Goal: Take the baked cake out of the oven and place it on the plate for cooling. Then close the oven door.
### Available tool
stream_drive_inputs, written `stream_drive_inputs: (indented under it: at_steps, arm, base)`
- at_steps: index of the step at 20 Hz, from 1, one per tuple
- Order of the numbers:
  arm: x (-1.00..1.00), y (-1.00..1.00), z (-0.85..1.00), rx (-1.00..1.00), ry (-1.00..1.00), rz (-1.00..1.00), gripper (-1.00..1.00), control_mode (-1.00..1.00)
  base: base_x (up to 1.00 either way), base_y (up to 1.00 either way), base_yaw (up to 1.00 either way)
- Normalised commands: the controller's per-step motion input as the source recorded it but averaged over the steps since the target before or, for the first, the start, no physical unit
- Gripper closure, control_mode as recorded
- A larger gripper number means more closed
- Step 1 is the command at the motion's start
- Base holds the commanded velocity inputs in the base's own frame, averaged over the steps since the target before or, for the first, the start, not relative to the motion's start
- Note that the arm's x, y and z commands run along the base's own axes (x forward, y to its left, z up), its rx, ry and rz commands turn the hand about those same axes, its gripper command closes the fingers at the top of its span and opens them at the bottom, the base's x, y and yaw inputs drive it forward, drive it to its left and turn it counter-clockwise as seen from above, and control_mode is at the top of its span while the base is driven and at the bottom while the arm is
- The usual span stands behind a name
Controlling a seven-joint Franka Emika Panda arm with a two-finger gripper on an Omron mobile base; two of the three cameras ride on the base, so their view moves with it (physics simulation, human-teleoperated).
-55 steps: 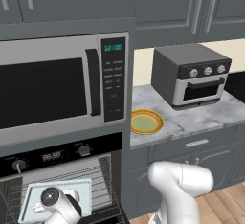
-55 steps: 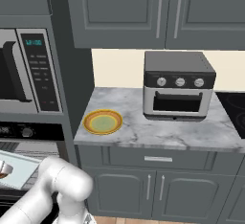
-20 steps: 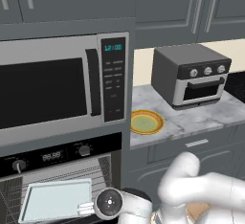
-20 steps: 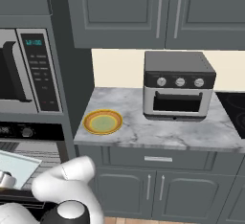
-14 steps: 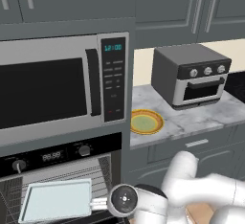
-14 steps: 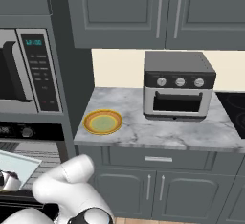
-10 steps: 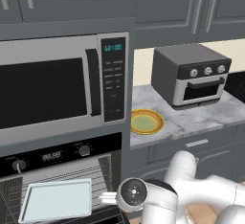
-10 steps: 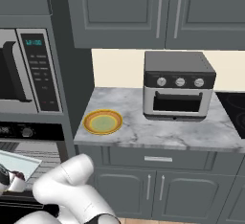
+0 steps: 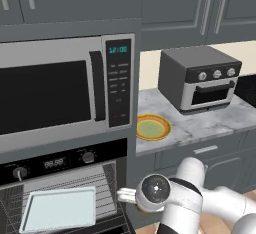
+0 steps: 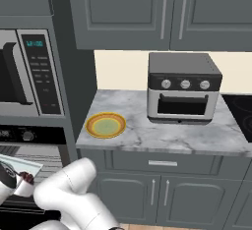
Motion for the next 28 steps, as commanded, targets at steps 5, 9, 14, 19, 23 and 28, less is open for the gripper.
stream_drive_inputs:
  at_steps: [5,9,14,19,23,28]
  arm:
    - [0.0,-0.58,0.32,0.0,0.0,0.0,1.0,-1.0]
    - [0.06,-0.49,0.32,0.0,-0.02,0.0,1.0,-1.0]
    - [0.12,-0.55,0.27,0.0,-0.02,0.0,1.0,-1.0]
    - [0.14,-0.63,0.15,0.03,-0.06,0.0,1.0,-1.0]
    - [0.17,-0.66,0.08,0.08,-0.09,0.0,1.0,-1.0]
    - [0.27,-0.65,0.02,0.1,-0.04,0.0,1.0,-1.0]
  base:
    - [0.0,0.0,0.0]
    - [0.0,0.0,0.0]
    - [0.0,0.0,0.0]
    - [0.0,0.0,0.0]
    - [0.0,0.0,0.0]
    - [0.0,0.0,0.0]
